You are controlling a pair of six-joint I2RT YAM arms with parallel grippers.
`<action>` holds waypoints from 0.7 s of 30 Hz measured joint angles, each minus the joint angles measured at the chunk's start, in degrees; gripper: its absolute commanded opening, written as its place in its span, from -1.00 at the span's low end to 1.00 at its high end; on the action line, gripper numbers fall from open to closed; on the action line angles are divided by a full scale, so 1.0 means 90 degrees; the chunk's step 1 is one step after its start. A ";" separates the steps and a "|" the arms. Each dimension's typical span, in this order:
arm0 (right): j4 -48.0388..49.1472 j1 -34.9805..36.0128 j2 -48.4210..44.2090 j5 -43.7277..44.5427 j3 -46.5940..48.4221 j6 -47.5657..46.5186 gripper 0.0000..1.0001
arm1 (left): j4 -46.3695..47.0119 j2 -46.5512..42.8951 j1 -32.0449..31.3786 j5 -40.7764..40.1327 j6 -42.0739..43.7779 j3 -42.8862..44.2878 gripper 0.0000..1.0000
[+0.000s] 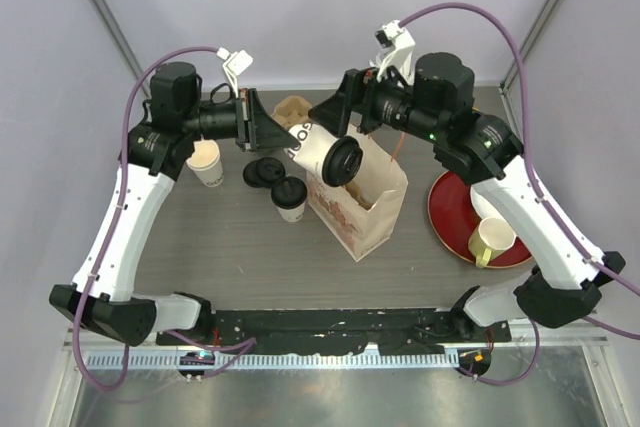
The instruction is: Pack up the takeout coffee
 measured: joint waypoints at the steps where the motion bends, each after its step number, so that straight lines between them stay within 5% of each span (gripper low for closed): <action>1: 0.0126 -0.0002 -0.0066 0.0095 0.0000 -0.0024 0.78 | 0.0129 -0.0027 0.0010 0.0041 -0.0134 -0.0073 -1.00; 12: 0.0692 -0.0019 -0.1151 -0.0690 -0.0039 -0.1775 0.62 | 0.1661 -0.0454 0.0068 0.0243 -0.1557 -0.0816 -1.00; 17: 0.0017 -0.0017 -0.2057 -0.1209 -0.0078 -0.3133 0.18 | 0.2115 -0.0488 0.0083 0.0243 -0.1936 -0.0894 -1.00; 21: -0.0491 -0.0017 -0.2516 -0.1226 -0.0117 -0.3959 0.13 | 0.2334 -0.0488 0.0085 0.0245 -0.2125 -0.0903 -1.00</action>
